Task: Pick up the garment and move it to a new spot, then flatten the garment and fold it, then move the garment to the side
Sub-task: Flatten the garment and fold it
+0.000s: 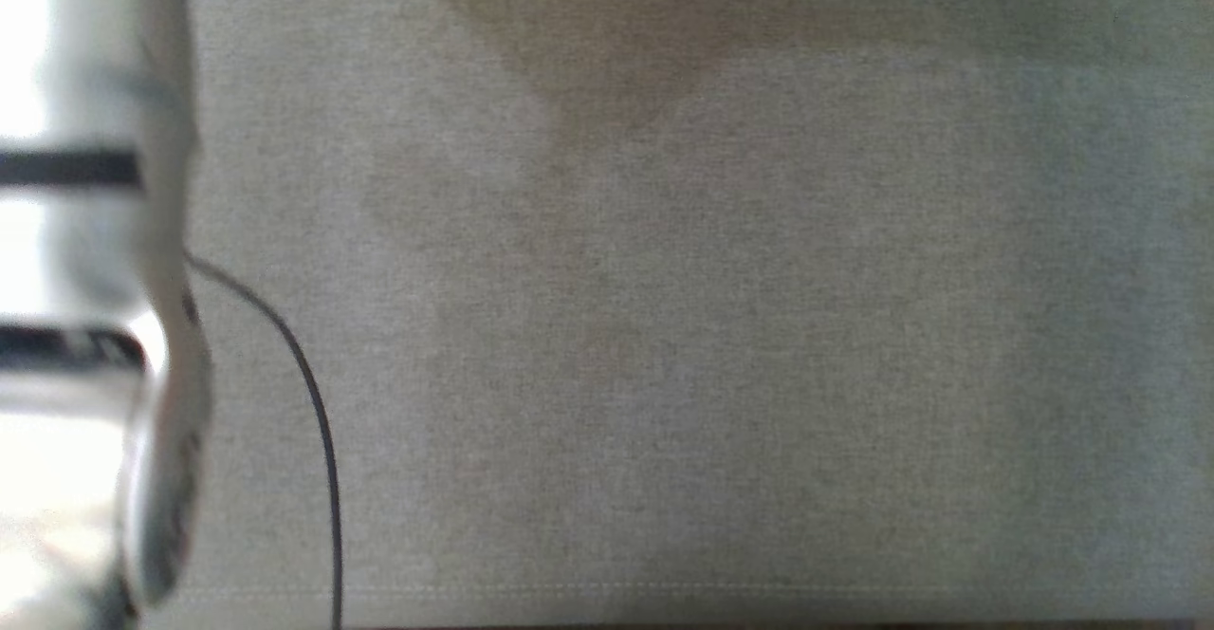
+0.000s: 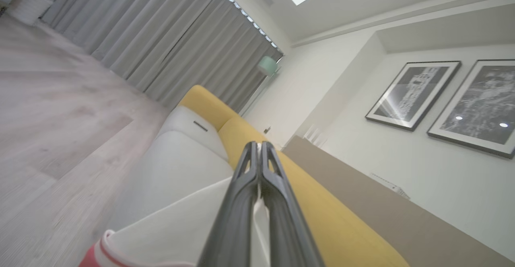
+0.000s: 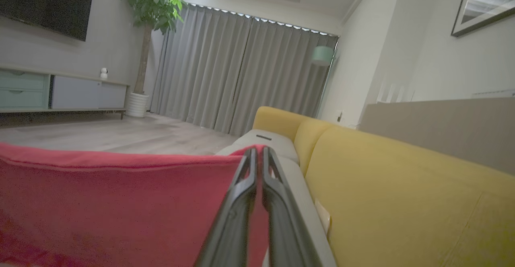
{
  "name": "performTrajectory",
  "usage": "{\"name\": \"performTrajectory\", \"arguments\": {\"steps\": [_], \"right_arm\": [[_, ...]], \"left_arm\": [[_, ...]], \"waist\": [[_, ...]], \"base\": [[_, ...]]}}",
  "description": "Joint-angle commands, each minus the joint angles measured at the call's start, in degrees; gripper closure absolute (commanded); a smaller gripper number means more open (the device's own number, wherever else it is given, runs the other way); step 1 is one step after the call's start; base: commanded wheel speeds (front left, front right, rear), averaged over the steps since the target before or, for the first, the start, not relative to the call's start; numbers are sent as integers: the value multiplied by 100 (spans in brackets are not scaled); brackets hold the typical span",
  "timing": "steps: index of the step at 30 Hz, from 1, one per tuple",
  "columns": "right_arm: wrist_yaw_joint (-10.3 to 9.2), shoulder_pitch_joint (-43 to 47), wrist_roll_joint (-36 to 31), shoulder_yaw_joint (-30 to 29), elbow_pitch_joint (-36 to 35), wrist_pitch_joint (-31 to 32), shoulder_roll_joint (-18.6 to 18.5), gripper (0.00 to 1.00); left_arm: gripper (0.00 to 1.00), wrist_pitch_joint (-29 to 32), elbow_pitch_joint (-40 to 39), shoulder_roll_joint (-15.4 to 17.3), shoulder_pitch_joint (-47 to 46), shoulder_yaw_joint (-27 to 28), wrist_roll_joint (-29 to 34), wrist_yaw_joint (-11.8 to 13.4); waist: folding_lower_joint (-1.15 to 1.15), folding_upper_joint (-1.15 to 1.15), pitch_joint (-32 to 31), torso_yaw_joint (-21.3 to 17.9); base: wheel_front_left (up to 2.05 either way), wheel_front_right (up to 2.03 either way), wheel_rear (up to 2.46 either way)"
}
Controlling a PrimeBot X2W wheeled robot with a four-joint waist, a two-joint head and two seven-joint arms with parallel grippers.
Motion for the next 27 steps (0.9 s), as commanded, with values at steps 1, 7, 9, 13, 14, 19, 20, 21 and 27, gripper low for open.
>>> {"name": "performTrajectory", "arguments": {"steps": [1, 7, 9, 13, 14, 19, 20, 21, 27], "right_arm": [[37, 116, -28, -28, -162, -11, 73, 100], [37, 1315, 161, -185, -218, -11, 96, 100], [37, 1778, 278, -294, -268, -11, 111, 100], [37, 2774, 363, -438, -359, -11, 207, 100], [37, 3008, 375, -459, -374, -11, 253, 100], [37, 4078, 457, -603, -515, -11, 525, 100], [37, 4287, 478, -598, -568, -11, 566, 100], [37, 4488, 502, -600, -626, -11, 599, 100], [37, 5647, 524, -745, -1040, -11, 775, 100]], "left_arm": [[100, -20, -297, 193, 61, 103, -73, -36], [100, -21, -1005, 328, 1784, -80, -266, -38], [100, -21, -1256, 423, 2455, -180, -310, -38], [100, -21, -1625, 536, 3798, -92, -405, -39], [100, -21, -1687, 538, 4113, -67, -424, -39], [100, -21, -2068, 511, 5516, 198, -164, -39], [100, -21, -2147, 496, 5760, 196, -49, -39], [100, -21, -2212, 466, 5983, 208, 51, -39], [100, -21, -2483, 174, 7057, 481, 430, -9]], "waist": [[-1, 0, -25, 31], [-1, 0, -486, 35], [-1, 0, -736, 10], [-1, 0, -1255, -65], [-1, 0, -1365, -86], [-1, 0, -1863, -170], [-1, 0, -1946, -166], [-1, 0, -2016, -159], [-1, 0, -2371, -138]], "base": [[0, 0, 0], [0, 0, 0], [0, 0, 0], [0, 0, 0], [0, 0, 0], [0, 0, 0], [0, 0, 0], [0, 0, 0], [0, 0, 0]]}}
